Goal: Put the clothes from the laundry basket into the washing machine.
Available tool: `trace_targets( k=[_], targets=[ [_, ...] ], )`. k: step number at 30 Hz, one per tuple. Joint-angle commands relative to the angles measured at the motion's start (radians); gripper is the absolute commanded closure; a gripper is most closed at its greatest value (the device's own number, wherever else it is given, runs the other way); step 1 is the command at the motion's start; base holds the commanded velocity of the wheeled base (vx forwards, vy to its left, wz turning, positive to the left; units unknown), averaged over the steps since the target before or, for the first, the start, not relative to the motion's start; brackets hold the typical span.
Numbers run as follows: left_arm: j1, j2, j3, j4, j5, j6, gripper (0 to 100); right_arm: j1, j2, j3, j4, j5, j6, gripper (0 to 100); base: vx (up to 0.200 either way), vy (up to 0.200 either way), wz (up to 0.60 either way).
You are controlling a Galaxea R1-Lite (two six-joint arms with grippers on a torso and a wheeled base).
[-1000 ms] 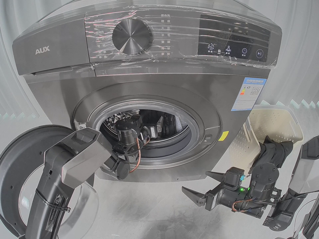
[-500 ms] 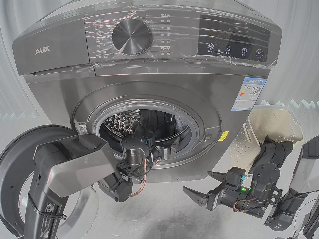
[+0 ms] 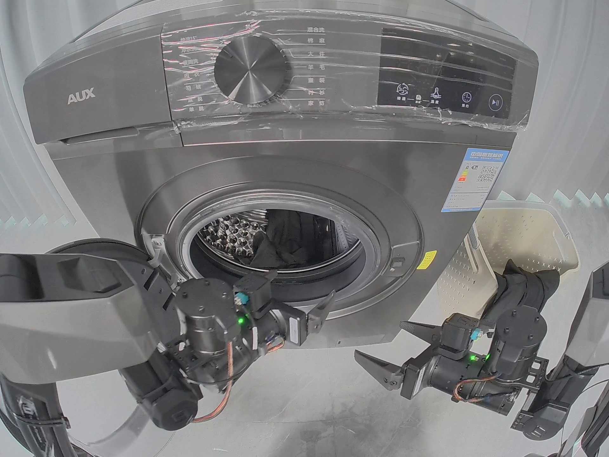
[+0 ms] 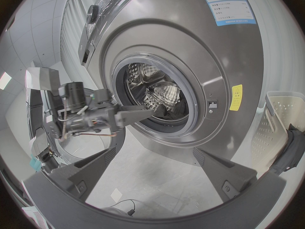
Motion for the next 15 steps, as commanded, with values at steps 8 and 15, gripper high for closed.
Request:
trace_targets(
  k=[8, 15],
  targets=[
    [-0.048, -0.398, 0.334, -0.062, 0.009, -0.058, 0, -0.004, -0.180, 0.125, 0.002, -0.003, -0.001, 0, 0.000, 0.000, 0.00],
    [-0.049, -0.519, 0.457, -0.063, 0.011, -0.075, 0, -0.044, -0.291, 0.185, 0.003, -0.004, -0.006, 0, 0.000, 0.000, 0.00]
  ],
)
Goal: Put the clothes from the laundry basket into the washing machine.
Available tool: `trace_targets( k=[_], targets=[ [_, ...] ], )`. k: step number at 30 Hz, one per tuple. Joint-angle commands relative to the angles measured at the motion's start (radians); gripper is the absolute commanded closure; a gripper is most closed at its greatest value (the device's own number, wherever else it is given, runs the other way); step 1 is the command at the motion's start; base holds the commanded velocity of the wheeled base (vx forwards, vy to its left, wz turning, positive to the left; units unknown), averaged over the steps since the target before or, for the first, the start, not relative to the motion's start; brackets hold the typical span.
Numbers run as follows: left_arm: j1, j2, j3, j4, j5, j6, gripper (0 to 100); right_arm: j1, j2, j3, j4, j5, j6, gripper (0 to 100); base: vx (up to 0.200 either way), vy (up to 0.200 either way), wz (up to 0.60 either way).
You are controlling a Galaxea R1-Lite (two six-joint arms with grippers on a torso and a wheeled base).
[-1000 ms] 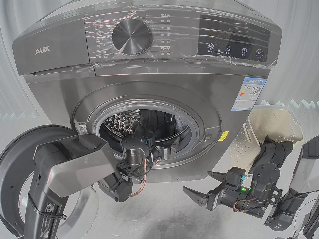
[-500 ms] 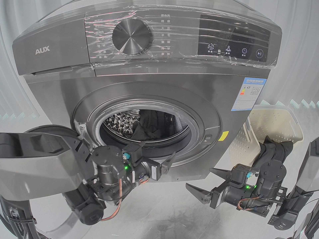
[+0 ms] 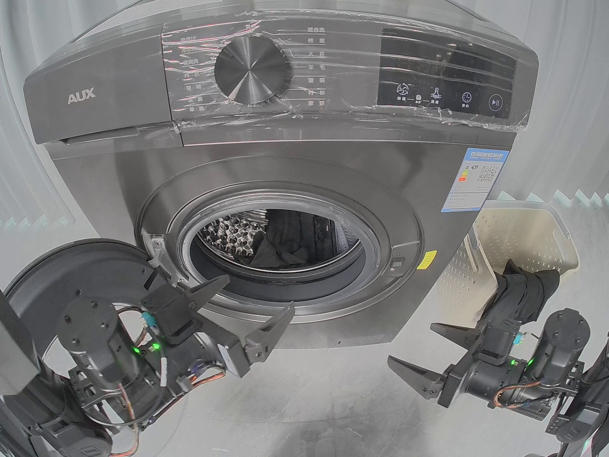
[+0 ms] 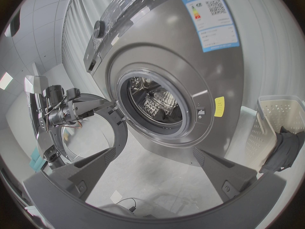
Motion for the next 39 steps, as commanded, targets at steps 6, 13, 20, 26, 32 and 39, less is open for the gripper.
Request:
trace_targets(
  k=[6, 13, 20, 26, 32, 39],
  targets=[
    [0.008, -0.198, 0.127, -0.001, 0.002, -0.020, 0, -0.093, -0.183, 0.040, 0.002, -0.003, -0.007, 0, 0.000, 0.000, 0.00],
    [0.008, -0.261, 0.175, 0.001, 0.002, -0.016, 0, -0.116, -0.223, 0.042, 0.012, -0.038, -0.007, 0, 0.000, 0.000, 0.00],
    [0.005, -0.261, 0.189, -0.001, 0.001, 0.035, 0, -0.116, -0.223, 0.042, 0.012, -0.041, -0.007, 0, -0.029, 0.000, 0.00],
    [0.010, -0.281, 0.195, -0.001, 0.002, 0.043, 0, -0.118, -0.246, 0.042, 0.018, -0.050, -0.006, 0, -0.200, 0.000, 0.00],
    [0.012, -0.335, 0.219, 0.009, 0.005, 0.041, 0, -0.132, -0.358, 0.042, 0.174, -0.053, -0.009, 0, -0.200, 0.000, 0.00],
    [0.021, -0.451, 0.219, 0.085, 0.048, 0.043, 0, -0.139, -0.646, 0.042, 0.545, -0.050, -0.016, 0, -0.200, 0.000, 0.00]
  ],
)
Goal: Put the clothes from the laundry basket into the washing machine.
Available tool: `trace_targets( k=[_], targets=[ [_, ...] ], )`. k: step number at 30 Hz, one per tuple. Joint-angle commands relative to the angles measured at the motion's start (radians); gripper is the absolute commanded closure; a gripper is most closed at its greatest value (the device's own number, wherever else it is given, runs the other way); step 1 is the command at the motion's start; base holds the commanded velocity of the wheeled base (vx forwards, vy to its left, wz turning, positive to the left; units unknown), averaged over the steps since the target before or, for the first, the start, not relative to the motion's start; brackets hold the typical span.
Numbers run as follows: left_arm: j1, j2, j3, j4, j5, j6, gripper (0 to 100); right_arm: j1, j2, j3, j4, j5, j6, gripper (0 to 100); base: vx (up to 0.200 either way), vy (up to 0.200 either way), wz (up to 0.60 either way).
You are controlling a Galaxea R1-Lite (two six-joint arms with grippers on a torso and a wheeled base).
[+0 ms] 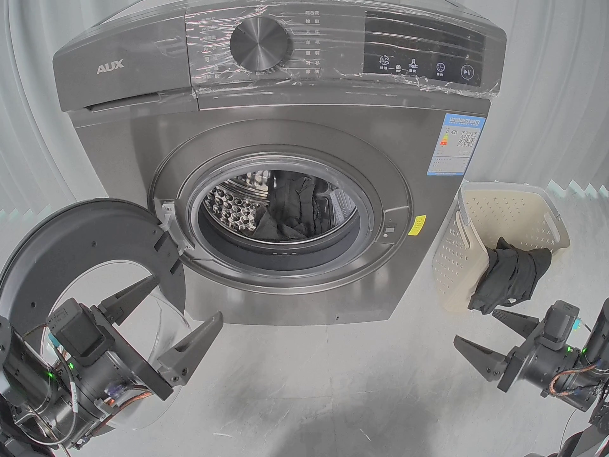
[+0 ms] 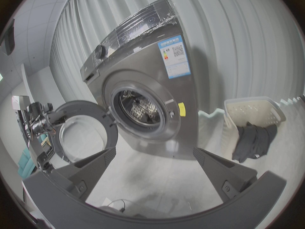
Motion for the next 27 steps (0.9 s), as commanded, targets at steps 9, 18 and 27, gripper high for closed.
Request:
trace_targets(
  k=[9, 18, 27],
  targets=[
    [0.024, -0.279, 0.018, 0.303, 0.027, 0.006, 0, -0.134, -0.618, 0.016, 0.528, 0.011, -0.040, 0, -0.133, 0.000, 0.00],
    [0.081, -0.449, 0.018, 0.475, 0.030, -0.001, 0, -0.234, -0.825, 0.016, 0.695, 0.020, -0.064, 0, -0.200, 0.000, 0.00],
    [0.183, -0.762, 0.018, 0.814, 0.013, -0.004, 0, -0.331, -1.018, 0.016, 0.816, 0.080, -0.070, 0, -0.089, 0.000, 0.00]
  ],
)
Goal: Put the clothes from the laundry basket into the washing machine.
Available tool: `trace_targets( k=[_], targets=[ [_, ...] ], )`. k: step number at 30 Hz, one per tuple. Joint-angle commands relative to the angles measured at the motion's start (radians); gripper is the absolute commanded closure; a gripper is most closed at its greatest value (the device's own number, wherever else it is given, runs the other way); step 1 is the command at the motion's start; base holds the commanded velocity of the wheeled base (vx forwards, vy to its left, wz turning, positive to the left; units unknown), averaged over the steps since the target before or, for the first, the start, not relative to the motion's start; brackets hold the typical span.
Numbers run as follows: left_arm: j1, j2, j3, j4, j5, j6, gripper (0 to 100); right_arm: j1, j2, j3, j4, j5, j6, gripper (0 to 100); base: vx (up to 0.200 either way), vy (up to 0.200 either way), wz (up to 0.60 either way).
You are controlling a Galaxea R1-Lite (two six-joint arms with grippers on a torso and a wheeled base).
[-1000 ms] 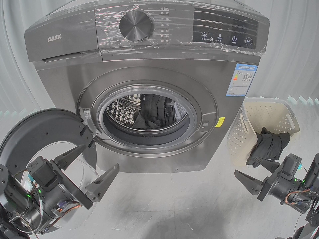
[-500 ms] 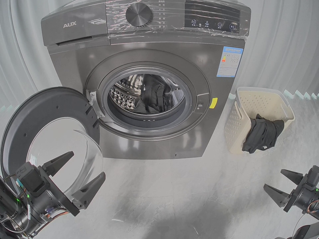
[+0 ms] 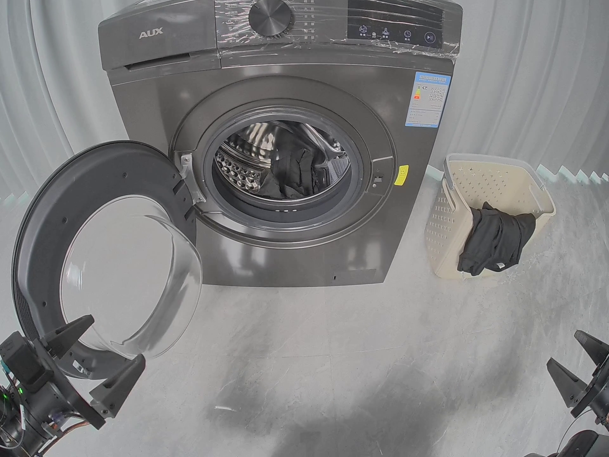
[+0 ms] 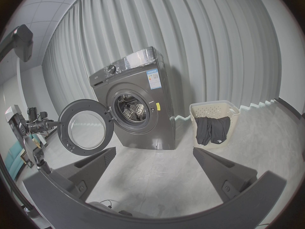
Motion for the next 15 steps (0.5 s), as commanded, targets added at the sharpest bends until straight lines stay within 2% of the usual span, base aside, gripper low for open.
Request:
trace_targets(
  k=[1, 3, 5, 7, 8, 9, 11, 12, 13, 15],
  targets=[
    [0.096, -0.299, 0.017, 0.195, -0.013, -0.004, 0, -0.098, -0.201, 0.015, 0.088, 0.040, -0.023, 0, 0.000, 0.000, 0.00],
    [0.165, -0.427, 0.017, 0.315, -0.047, -0.006, 0, -0.137, -0.266, 0.015, 0.144, 0.042, -0.055, 0, 0.000, 0.000, 0.00],
    [0.225, -0.512, 0.017, 0.393, -0.084, -0.011, 0, -0.170, -0.304, 0.015, 0.189, 0.043, -0.064, 0, 0.000, 0.000, 0.00],
    [0.297, -0.635, 0.017, 0.491, -0.160, -0.018, 0, -0.214, -0.347, 0.013, 0.235, 0.046, -0.069, 0, 0.000, 0.000, 0.00],
    [0.306, -0.651, 0.017, 0.503, -0.173, -0.020, 0, -0.219, -0.352, 0.012, 0.238, 0.046, -0.070, 0, 0.000, 0.000, 0.00],
    [0.352, -0.720, 0.017, 0.573, -0.257, -0.024, 0, -0.236, -0.381, 0.013, 0.255, 0.051, -0.073, 0, 0.000, 0.000, 0.00],
    [0.395, -0.784, 0.016, 0.657, -0.332, -0.026, 0, -0.245, -0.416, 0.016, 0.270, 0.058, -0.073, 0, 0.000, 0.000, 0.00],
    [0.395, -0.784, 0.016, 0.657, -0.332, -0.026, 0, -0.245, -0.416, 0.016, 0.270, 0.058, -0.073, 0, 0.000, 0.000, 0.00],
    [0.406, -0.790, 0.016, 0.704, -0.340, -0.024, 0, -0.245, -0.421, 0.016, 0.273, 0.057, -0.069, 0, 0.000, 0.000, 0.00],
    [0.415, -0.787, 0.016, 0.709, -0.320, -0.031, 0, -0.245, -0.421, 0.016, 0.270, 0.052, -0.064, 0, 0.000, 0.000, 0.00]
  ],
)
